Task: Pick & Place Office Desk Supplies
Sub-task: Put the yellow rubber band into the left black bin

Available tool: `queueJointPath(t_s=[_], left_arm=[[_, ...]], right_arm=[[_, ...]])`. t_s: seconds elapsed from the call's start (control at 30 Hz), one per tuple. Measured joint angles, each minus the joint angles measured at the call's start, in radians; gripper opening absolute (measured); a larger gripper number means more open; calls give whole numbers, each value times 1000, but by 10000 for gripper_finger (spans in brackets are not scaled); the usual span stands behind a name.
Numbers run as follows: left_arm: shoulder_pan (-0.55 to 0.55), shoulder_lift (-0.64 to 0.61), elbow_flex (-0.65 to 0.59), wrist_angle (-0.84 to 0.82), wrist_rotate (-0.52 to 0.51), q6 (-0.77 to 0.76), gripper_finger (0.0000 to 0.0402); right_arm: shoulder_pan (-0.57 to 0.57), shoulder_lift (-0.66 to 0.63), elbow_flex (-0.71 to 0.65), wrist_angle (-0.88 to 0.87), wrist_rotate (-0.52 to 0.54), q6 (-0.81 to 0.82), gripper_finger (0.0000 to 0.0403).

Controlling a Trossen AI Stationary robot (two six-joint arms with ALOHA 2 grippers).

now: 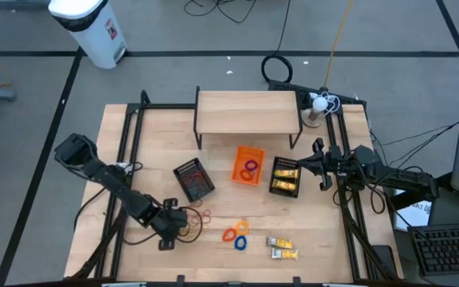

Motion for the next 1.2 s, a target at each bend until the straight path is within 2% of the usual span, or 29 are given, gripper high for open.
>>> queueJointPath(t_s=[0.1,0.2,0.27,0.4,0.43,0.57,0.67,0.9,1.2], left_arm=[[12,15,1,1,30,-23,192],[15,29,1,2,37,-34,166],[12,31,1,-2,27,4,131],[14,21,-2,-6,3,53,25],[18,13,-2,-3,8,53,14],[26,-38,-8,-7,27,85,8],[23,-131,-5,1,29,128,4],[-10,-454,-4,-65,-138,218,2],[-46,-850,-7,-262,-550,255,1]], right_arm=[[0,0,0,0,0,-2,4],[0,0,0,0,0,-2,4],[0,0,0,0,0,-2,4],[0,0,0,0,0,-5,4],[0,0,0,0,0,-3,4],[0,0,0,0,0,-3,4],[0,0,0,0,0,-3,4],[0,0,0,0,0,-3,4],[0,0,0,-1,-1,-6,4]])
